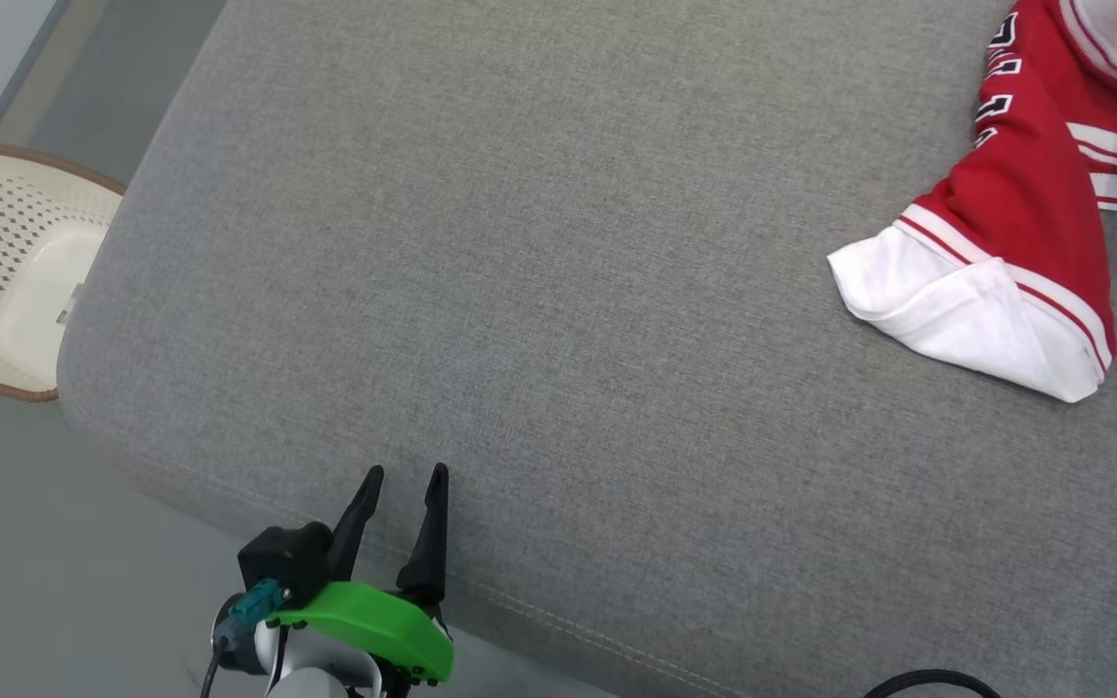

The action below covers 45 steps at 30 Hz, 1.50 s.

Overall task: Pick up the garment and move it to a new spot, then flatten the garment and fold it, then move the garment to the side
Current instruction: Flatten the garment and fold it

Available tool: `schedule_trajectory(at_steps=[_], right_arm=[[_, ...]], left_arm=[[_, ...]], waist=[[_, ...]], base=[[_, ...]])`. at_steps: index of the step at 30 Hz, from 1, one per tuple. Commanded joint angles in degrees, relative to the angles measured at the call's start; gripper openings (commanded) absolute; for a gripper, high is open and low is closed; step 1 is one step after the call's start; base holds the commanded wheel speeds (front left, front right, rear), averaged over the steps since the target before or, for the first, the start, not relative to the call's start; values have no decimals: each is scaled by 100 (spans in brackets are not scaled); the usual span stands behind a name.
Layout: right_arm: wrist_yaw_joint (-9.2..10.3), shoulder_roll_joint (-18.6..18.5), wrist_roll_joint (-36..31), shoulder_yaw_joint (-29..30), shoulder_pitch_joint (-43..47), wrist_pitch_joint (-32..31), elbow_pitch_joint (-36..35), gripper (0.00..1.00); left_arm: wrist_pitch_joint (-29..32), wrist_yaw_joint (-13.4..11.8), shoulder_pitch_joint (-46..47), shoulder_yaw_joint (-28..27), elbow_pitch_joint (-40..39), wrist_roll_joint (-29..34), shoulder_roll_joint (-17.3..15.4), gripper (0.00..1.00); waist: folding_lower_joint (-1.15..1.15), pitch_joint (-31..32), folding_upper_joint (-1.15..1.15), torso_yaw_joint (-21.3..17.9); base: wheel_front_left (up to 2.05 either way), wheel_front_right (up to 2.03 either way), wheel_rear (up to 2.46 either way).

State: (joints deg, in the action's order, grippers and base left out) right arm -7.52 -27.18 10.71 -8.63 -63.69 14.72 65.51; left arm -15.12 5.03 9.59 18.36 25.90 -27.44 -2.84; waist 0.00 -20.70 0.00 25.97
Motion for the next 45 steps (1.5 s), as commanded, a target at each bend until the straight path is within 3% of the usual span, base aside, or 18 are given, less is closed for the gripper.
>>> schedule_trajectory(at_steps=[1,11,19,27,33,41,42,44,45], right_arm=[[8,63,-28,101,192,39,9,100],[8,962,164,637,2035,47,-1422,100],[7,1579,347,485,3219,47,-2237,100],[6,1814,595,-106,3621,48,-2377,100],[7,1753,757,-688,3543,48,-2411,100],[7,1633,602,-941,3029,47,-1611,100],[7,1639,600,-985,2982,48,-1514,90],[7,1647,632,-1061,2910,48,-1400,36],[7,1638,646,-1088,2887,48,-1376,16]], left_arm=[[0,-8,-98,-67,21,86,-12,100],[0,64,-325,-431,4,498,-14,100],[0,123,-325,-545,-106,725,-15,100],[0,163,-414,-504,-57,750,-16,100],[0,185,-407,-478,-43,694,-14,100],[0,156,-224,-359,-81,550,-14,100],[0,146,-214,-347,-83,533,-14,100],[0,127,-217,-337,-102,490,-14,100],[0,109,-221,-338,-109,469,-14,100]], waist=[[0,185,0,-199],[0,922,0,-964],[0,1254,0,-1399],[0,1185,0,-1348],[0,1023,0,-1153],[0,787,0,-871],[0,773,0,-844],[0,753,0,-808],[0,747,0,-799]], base=[[0,0,0],[0,0,0],[0,0,0],[0,0,0],[0,0,0],[0,0,0],[0,0,0],[0,0,0],[0,0,0]])
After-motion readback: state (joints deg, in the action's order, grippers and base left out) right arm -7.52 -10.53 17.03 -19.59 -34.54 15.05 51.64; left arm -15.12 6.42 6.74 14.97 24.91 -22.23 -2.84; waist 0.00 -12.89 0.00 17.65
